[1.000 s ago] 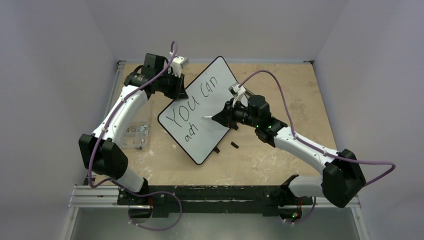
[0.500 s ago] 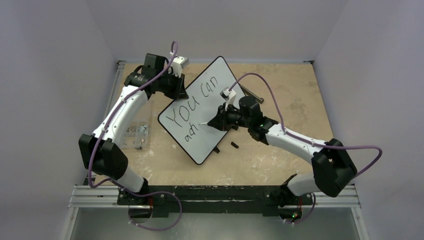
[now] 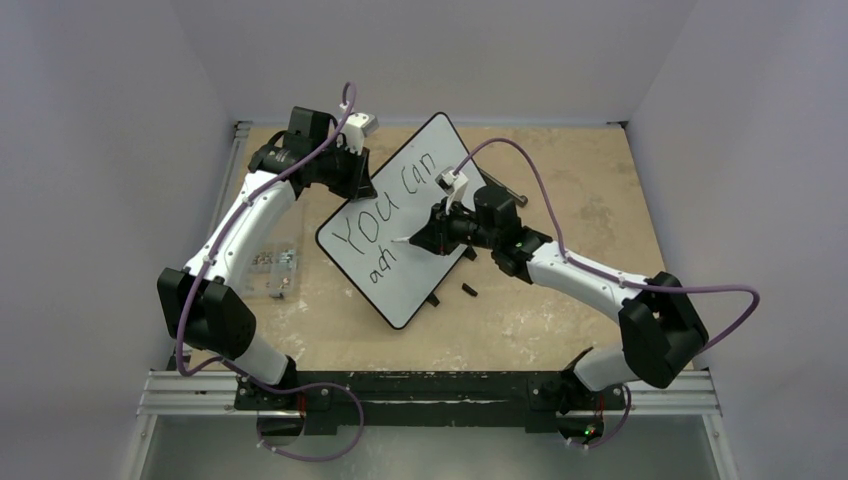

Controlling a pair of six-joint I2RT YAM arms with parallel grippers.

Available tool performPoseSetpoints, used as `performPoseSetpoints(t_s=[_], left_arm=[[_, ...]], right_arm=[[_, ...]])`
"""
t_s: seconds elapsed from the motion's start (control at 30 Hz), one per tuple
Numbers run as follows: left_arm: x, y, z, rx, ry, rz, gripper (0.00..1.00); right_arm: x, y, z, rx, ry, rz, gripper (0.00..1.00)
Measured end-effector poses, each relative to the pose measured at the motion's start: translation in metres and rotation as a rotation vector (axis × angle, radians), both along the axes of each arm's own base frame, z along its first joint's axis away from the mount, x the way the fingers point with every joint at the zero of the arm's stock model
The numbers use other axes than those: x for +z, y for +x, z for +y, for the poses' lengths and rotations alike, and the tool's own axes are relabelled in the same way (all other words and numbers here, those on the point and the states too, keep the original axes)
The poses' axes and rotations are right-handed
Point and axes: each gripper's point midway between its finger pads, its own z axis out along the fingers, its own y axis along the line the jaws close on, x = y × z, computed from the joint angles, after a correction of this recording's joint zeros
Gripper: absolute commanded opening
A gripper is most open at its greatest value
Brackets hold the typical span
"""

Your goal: Write a sentence on the whiteboard

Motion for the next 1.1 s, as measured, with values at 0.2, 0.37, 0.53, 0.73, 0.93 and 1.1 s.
performPoseSetpoints(t_s=[0.2,0.37,0.53,0.73,0.93,1.1], left_arm=[[0.0,0.0,0.001,0.001,0.004,-0.001,0.0],[0.0,0.0,0.001,0.001,0.004,-0.001,0.0],[0.0,0.0,0.001,0.002,0.005,-0.001,0.0],[-0.001,0.001,0.001,0.005,0.008,-0.002,0.0],[-0.001,0.001,0.001,0.005,0.007,-0.001,0.0],[0.0,0.0,0.0,0.001,0.007,-0.004,0.0]], right_arm=[[-0.003,0.002,0.003,0.006,-0.001,0.005,0.0],[-0.003,0.002,0.003,0.006,-0.001,0.005,0.0],[-0.01,-0.002,0.0,0.009,-0.007,0.014,0.0],[-0.016,-0.007,-0.002,0.015,-0.015,0.026,0.0],[-0.016,-0.009,-0.004,0.015,-0.023,0.032,0.0],[-0.021,-0.014,-0.008,0.011,-0.052,0.051,0.0]])
